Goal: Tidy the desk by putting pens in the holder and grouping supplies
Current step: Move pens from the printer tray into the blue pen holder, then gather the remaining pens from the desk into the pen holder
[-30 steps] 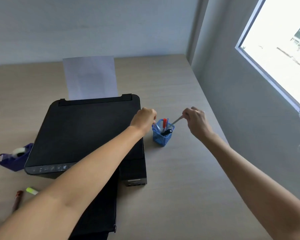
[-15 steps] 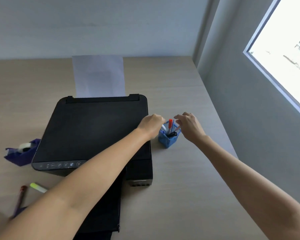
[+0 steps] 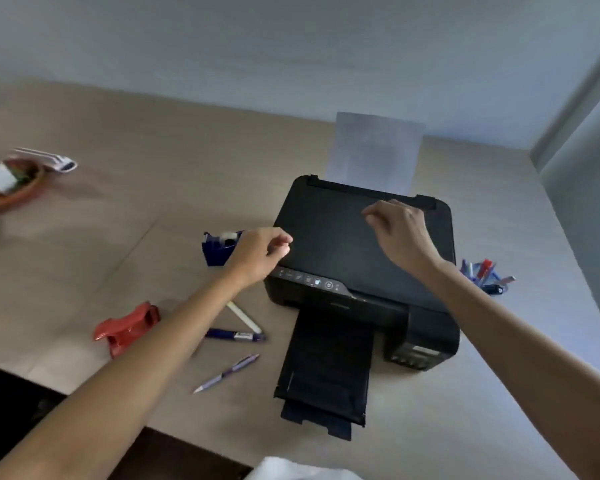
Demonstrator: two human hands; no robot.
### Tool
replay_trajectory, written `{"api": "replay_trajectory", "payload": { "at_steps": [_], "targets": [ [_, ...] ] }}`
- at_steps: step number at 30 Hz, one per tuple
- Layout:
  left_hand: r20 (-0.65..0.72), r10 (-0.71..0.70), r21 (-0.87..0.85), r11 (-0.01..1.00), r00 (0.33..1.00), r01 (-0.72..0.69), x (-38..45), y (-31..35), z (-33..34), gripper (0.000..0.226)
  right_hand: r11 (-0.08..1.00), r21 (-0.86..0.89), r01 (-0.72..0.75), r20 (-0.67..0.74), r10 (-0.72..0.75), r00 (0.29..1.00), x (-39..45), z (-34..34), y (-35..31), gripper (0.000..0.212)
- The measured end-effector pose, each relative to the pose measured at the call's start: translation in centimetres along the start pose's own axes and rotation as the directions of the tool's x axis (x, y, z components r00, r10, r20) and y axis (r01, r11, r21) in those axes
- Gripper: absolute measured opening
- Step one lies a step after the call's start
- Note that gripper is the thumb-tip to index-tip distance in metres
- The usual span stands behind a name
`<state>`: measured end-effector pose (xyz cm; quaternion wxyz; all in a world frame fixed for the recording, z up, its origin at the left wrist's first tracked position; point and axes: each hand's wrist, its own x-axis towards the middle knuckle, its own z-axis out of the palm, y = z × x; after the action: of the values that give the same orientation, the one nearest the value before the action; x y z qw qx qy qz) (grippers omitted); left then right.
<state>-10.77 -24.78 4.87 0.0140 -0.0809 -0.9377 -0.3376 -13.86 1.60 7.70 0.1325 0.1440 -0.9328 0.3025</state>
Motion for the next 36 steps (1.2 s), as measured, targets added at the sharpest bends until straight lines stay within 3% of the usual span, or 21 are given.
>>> {"api": "replay_trajectory", "payload": {
  "at_steps": [5,10,14,17,20,22,24,28,32,36],
  "targets": [
    [0.001,-0.357,0.102,0.929,0.934,0.355,-5.6,-13.1,-1.2,0.016,0.98,0.127,0.153,0.118,-0.168,0.979,-0.8,8.1,-9.1,0.015],
    [0.069,-0.607,0.209,0.785,0.792,0.583,-7.6,-19.8,0.8,0.031,0.978,0.134,0.163,0.414,-0.204,0.887,-2.5,16.4,-14.1,0.017],
    [0.127,-0.631,0.372,0.745,0.765,0.553,-8.0,-22.2,2.4,0.028,0.999,-0.027,0.041,0.633,-0.015,0.774,-3.7,20.9,-14.5,0.025],
    [0.149,-0.597,0.273,0.791,0.788,0.547,-7.9,-23.0,3.1,0.036,0.989,-0.143,-0.019,0.701,0.115,0.704,-4.0,23.3,-13.9,0.025],
    [0.133,-0.61,0.2,0.789,0.781,0.581,-7.9,-22.5,2.8,0.04,0.958,-0.288,0.012,0.747,0.216,0.629,-4.0,25.4,-13.5,0.031],
    [0.123,-0.598,0.132,0.801,0.792,0.585,-9.2,-22.5,2.4,0.033,0.94,-0.338,-0.053,0.728,0.296,0.618,-4.1,26.8,-13.2,0.033],
    [0.085,-0.532,0.132,0.844,0.843,0.519,-11.8,-22.2,2.3,0.027,0.923,-0.383,-0.045,0.725,0.331,0.604,-4.1,28.4,-13.0,0.028],
    [0.197,-0.361,0.135,0.931,0.911,0.34,-17.6,-21.0,4.0,0.027,0.904,-0.417,-0.096,0.673,0.378,0.636,-4.7,30.6,-12.5,0.03],
    [0.267,-0.296,0.242,0.942,0.917,0.233,-19.0,-20.3,5.7,0.044,0.898,-0.435,-0.066,0.674,0.373,0.638,-4.3,31.1,-12.0,0.031],
    [0.317,-0.285,0.412,0.901,0.905,0.14,-18.8,-19.5,5.7,0.041,0.931,-0.36,-0.063,0.725,0.321,0.609,-4.5,31.3,-11.6,0.026]
  ]
}}
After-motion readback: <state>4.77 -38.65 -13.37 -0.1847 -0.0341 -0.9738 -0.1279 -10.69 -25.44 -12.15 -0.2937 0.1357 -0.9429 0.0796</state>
